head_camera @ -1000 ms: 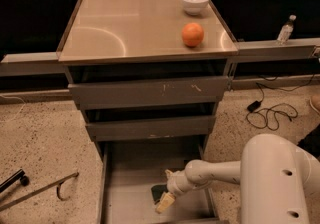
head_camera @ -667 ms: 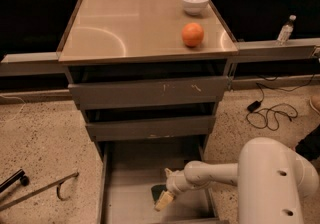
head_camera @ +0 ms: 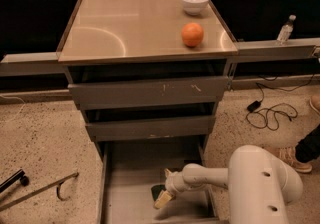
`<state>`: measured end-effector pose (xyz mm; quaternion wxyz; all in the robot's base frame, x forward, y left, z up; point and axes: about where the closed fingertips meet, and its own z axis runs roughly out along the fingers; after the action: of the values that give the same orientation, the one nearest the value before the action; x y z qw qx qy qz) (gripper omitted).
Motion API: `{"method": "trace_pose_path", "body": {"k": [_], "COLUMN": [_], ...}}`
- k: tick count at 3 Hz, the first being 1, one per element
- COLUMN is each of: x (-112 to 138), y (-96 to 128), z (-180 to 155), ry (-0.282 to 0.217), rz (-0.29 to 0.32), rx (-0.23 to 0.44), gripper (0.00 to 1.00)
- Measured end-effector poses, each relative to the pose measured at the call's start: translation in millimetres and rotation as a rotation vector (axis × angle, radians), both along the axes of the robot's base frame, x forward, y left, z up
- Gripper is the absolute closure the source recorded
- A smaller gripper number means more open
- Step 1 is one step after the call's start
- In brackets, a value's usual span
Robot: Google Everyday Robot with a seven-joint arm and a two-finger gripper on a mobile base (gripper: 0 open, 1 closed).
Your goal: Pick sponge from bottom drawer and place on counter
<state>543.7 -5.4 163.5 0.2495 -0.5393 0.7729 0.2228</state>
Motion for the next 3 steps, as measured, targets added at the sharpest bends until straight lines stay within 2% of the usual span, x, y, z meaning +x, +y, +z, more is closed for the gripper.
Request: {"method": "trace_pose_path", "body": {"k": [1, 3], "x": [-2.8, -14.8], "y": [-3.2, -3.2], "z": [-19.8, -40.2], "ry": [0.021, 0.031], "rz": [0.002, 0.036], "rx": [-0.016, -0.074], "gripper": [0.0, 0.0]}}
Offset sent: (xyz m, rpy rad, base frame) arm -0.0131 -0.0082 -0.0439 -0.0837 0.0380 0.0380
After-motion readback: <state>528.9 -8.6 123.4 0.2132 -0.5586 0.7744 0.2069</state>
